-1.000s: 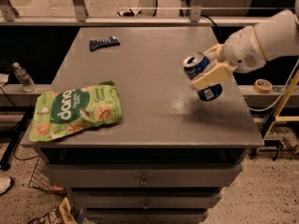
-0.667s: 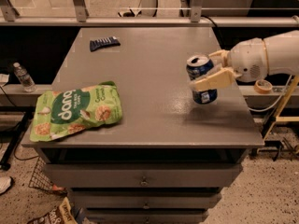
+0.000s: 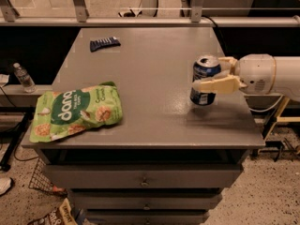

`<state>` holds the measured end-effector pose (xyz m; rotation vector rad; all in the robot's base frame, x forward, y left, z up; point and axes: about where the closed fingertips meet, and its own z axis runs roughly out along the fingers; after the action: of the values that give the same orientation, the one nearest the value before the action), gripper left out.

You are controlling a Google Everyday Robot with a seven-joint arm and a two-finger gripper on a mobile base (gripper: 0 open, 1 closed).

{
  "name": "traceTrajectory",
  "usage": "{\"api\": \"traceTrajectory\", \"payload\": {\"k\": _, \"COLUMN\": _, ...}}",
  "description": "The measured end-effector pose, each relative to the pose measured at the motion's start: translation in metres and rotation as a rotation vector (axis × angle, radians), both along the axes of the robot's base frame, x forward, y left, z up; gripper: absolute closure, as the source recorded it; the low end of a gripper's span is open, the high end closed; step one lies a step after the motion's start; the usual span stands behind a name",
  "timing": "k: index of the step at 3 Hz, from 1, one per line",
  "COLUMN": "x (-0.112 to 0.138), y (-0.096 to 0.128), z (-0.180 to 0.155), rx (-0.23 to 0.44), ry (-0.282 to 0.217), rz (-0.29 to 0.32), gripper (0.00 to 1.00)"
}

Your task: Place pepsi can upright

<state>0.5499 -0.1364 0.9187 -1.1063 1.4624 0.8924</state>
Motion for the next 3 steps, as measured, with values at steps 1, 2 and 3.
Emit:
{"api": "traceTrajectory", "payload": {"k": 1, "x": 0.000, "y": -0.001, "z": -0.007, "rx": 0.042, "ry": -0.026, "rz": -0.034, "gripper": 1.00}}
{"api": "traceTrajectory", "payload": {"k": 2, "x": 0.001, "y": 0.001, "z": -0.017, "rx": 0.067, "ry": -0.036, "rz": -0.060, "gripper": 1.00}}
{"api": "traceTrajectory", "payload": {"k": 3, "x": 0.002, "y": 0.003, "z": -0.026, "rx": 0.086, "ry": -0.043, "rz": -0.079, "gripper": 1.00}}
